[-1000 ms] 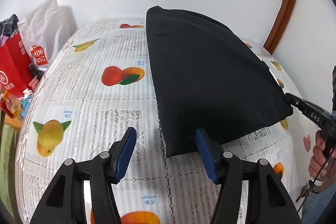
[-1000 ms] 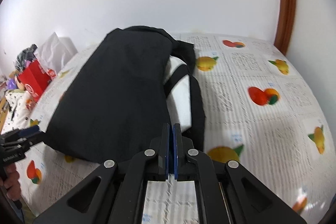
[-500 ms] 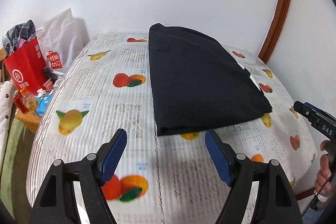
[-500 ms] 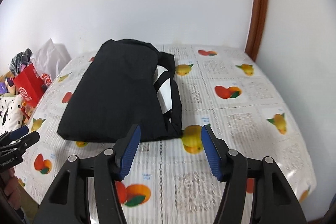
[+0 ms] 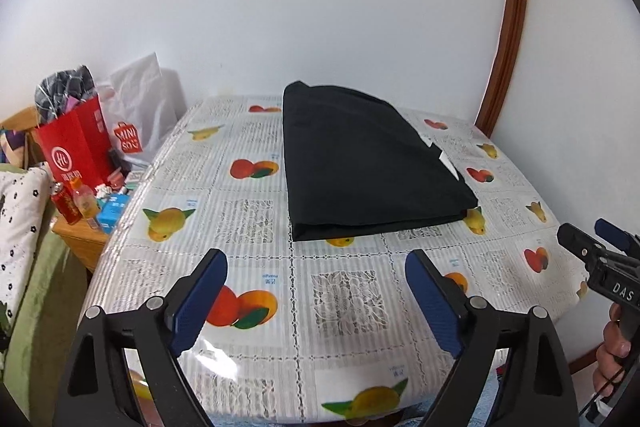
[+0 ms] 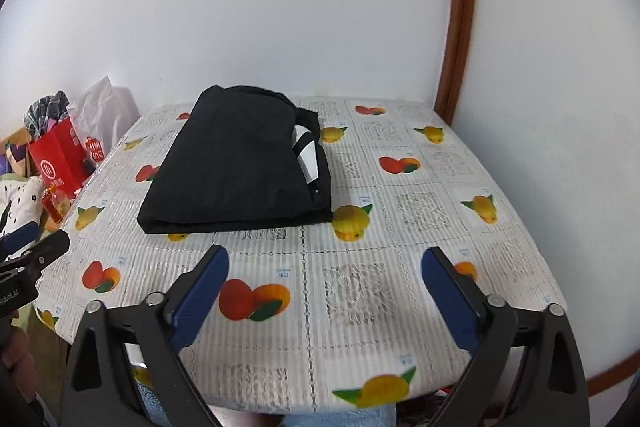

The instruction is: Fold large clothes

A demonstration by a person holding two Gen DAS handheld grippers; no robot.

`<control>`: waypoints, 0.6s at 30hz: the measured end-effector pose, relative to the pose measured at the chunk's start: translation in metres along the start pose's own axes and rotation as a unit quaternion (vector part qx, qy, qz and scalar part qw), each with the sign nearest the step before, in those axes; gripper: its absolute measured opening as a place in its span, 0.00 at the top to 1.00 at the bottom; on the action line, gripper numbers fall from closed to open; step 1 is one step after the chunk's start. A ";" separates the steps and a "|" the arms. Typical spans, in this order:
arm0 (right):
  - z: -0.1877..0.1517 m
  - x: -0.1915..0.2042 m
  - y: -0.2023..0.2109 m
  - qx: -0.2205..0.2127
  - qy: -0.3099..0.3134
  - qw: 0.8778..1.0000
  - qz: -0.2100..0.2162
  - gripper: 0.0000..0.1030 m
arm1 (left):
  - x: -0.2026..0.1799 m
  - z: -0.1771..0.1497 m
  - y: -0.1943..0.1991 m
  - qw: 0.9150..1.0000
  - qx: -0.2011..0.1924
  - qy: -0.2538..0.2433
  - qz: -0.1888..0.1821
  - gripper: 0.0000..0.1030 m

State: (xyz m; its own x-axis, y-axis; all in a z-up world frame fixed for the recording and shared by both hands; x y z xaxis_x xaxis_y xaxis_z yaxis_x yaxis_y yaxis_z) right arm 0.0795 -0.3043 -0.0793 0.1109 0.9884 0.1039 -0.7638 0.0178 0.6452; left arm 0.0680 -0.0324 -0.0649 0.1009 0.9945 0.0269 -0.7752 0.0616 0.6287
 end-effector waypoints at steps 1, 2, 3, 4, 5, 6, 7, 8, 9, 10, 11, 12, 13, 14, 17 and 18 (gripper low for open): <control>-0.001 -0.001 0.008 -0.009 0.002 1.000 -0.003 0.01 | -0.002 0.000 0.004 1.000 -0.004 -0.002 0.001 0.10; -0.002 -0.002 0.012 -0.014 0.004 1.000 -0.006 0.00 | -0.003 0.000 0.009 1.000 -0.009 -0.005 0.002 0.09; -0.003 -0.003 0.016 -0.018 0.006 1.000 -0.007 0.00 | -0.005 -0.001 0.013 1.000 -0.013 -0.007 0.003 0.09; -0.004 -0.004 0.021 -0.020 0.008 1.000 -0.008 0.00 | -0.006 -0.001 0.017 1.000 -0.018 -0.010 0.004 0.09; -0.005 -0.006 0.025 -0.022 0.008 1.000 -0.011 0.00 | -0.008 -0.001 0.020 1.000 -0.020 -0.012 0.006 0.09; -0.006 -0.008 0.028 -0.024 0.006 1.000 -0.013 0.00 | -0.009 -0.001 0.022 1.000 -0.022 -0.014 0.008 0.09; -0.006 -0.010 0.031 -0.025 0.003 1.000 -0.015 0.00 | -0.010 -0.001 0.025 1.000 -0.025 -0.014 0.009 0.09; -0.007 -0.013 0.034 -0.027 0.000 1.000 -0.016 0.00 | -0.011 -0.001 0.028 0.999 -0.027 -0.015 0.009 0.09; -0.007 -0.015 0.036 -0.028 -0.003 0.999 -0.016 0.00 | -0.012 -0.001 0.029 0.999 -0.028 -0.016 0.009 0.09; -0.007 -0.017 0.038 -0.029 -0.005 0.999 -0.017 0.00 | -0.013 -0.001 0.031 0.999 -0.028 -0.017 0.009 0.08; -0.008 -0.018 0.039 -0.029 -0.007 0.999 -0.018 0.00 | -0.015 -0.001 0.032 0.999 -0.030 -0.020 0.009 0.08; -0.008 -0.019 0.041 -0.031 -0.008 0.999 -0.019 0.00 | -0.016 -0.001 0.033 0.999 -0.030 -0.022 0.010 0.08; -0.009 -0.020 0.043 -0.033 -0.009 0.999 -0.019 0.00 | -0.017 -0.001 0.034 0.999 -0.031 -0.022 0.011 0.08; -0.009 -0.022 0.045 -0.034 -0.012 0.999 -0.019 0.00 | -0.018 -0.001 0.035 0.999 -0.032 -0.023 0.011 0.08; -0.009 -0.025 0.048 -0.035 -0.017 0.999 -0.016 0.00 | -0.020 -0.002 0.039 0.999 -0.034 -0.026 0.011 0.08; -0.009 -0.026 0.049 -0.036 -0.019 0.999 -0.016 0.00 | -0.021 -0.002 0.040 0.999 -0.034 -0.027 0.012 0.08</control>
State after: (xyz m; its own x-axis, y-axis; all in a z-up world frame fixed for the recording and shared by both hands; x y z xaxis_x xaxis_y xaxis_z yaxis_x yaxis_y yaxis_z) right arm 0.0334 -0.3276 -0.0570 0.1592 0.9808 0.1128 -0.8029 0.0621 0.5929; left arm 0.0340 -0.0505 -0.0420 0.1134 0.9900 0.0838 -0.8185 0.0453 0.5727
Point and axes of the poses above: each gripper's, at about its wrist camera, not at the fingertips, and y roughly against the way its jaws point, x to its left, z to its top, the point moved 6 cm from there along -y, roughly the way its jaws point, and after that the axes turned 8 degrees about -y, right-handed, at the moved point
